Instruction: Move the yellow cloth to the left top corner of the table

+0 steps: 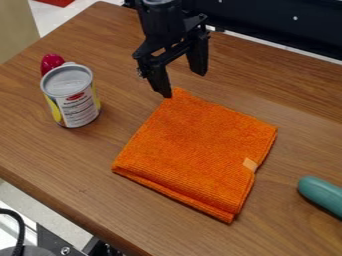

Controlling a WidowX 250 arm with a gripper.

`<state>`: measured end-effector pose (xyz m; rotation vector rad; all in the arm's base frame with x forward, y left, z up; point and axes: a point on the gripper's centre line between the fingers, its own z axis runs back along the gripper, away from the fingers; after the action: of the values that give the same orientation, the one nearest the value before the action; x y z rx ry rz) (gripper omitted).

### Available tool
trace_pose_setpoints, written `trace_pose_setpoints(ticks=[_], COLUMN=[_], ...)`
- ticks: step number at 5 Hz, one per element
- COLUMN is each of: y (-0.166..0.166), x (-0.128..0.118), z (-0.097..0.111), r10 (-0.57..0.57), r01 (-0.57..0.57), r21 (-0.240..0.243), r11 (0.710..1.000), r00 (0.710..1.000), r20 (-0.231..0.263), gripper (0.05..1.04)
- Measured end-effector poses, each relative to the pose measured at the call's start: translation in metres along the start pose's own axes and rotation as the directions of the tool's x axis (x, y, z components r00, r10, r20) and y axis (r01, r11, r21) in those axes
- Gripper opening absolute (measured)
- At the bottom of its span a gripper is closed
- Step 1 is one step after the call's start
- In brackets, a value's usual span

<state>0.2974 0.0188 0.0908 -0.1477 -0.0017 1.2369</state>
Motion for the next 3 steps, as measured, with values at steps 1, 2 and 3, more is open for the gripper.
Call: trace_pose_setpoints(ticks=[1,2,3], y=[0.004,0.000,-0.001], x=[-0.002,-0.011,-0.018], z=[-0.009,-0.009,0.006], r10=[0.005,-0.032,-0.142], r01=[-0.004,0.033,0.142], r21=[0.032,0.026,0.018], r11=[0.999,0.999,0.990], r00=[1.000,0.999,0.990], r20=[-0.019,-0.032,-0.004], gripper=[0.995,0.952,0.696])
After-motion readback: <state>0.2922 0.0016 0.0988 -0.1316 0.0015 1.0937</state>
